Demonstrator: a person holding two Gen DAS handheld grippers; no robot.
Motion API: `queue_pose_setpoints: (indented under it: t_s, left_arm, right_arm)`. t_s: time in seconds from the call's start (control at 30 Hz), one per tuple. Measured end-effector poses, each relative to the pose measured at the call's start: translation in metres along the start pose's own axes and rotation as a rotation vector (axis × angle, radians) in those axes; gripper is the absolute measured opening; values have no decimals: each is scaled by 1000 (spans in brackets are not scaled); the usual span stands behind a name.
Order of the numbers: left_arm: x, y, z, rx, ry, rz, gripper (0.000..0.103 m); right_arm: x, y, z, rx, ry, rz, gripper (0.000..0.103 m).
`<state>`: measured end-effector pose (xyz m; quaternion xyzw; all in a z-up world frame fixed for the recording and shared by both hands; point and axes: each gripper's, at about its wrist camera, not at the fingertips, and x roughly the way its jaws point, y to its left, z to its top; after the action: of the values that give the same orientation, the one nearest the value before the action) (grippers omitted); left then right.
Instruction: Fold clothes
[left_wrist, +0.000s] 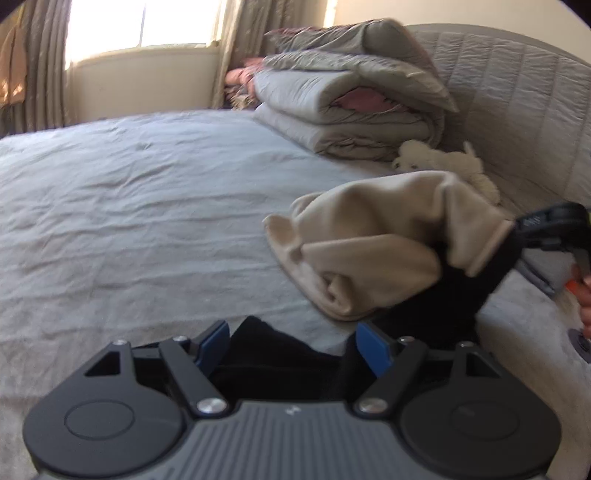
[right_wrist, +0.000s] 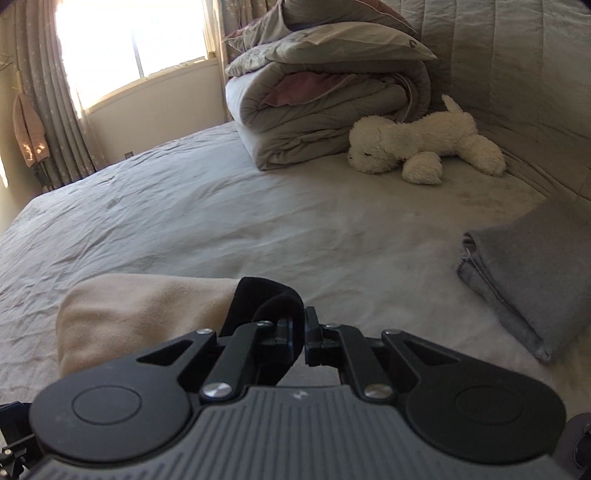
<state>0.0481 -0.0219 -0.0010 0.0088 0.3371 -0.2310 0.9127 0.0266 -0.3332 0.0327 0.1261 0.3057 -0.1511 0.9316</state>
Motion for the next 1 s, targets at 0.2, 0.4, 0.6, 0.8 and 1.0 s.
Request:
queue_pose_setpoints:
  t_s: [0.2, 0.4, 0.6, 0.8, 1.0]
  left_arm:
    - [29, 12, -6, -95, 139, 1, 7]
    - [-1, 12, -11, -165, 200, -194, 6]
    - [-36, -8, -36, -235, 266, -328, 5]
    - [-69, -50, -57, -245, 333, -432, 4]
    - [-88, -102, -63, -105, 391, -447, 5]
  right_arm:
    - [12, -4, -6, -37, 53, -33, 6]
    - [14, -12, -7, -51, 76, -17, 6]
    - [16, -23, -8, -53, 97, -7, 6]
    - [12, -27, -5, -29, 101, 29, 6]
    - [4, -33, -3, 1, 111, 60, 6]
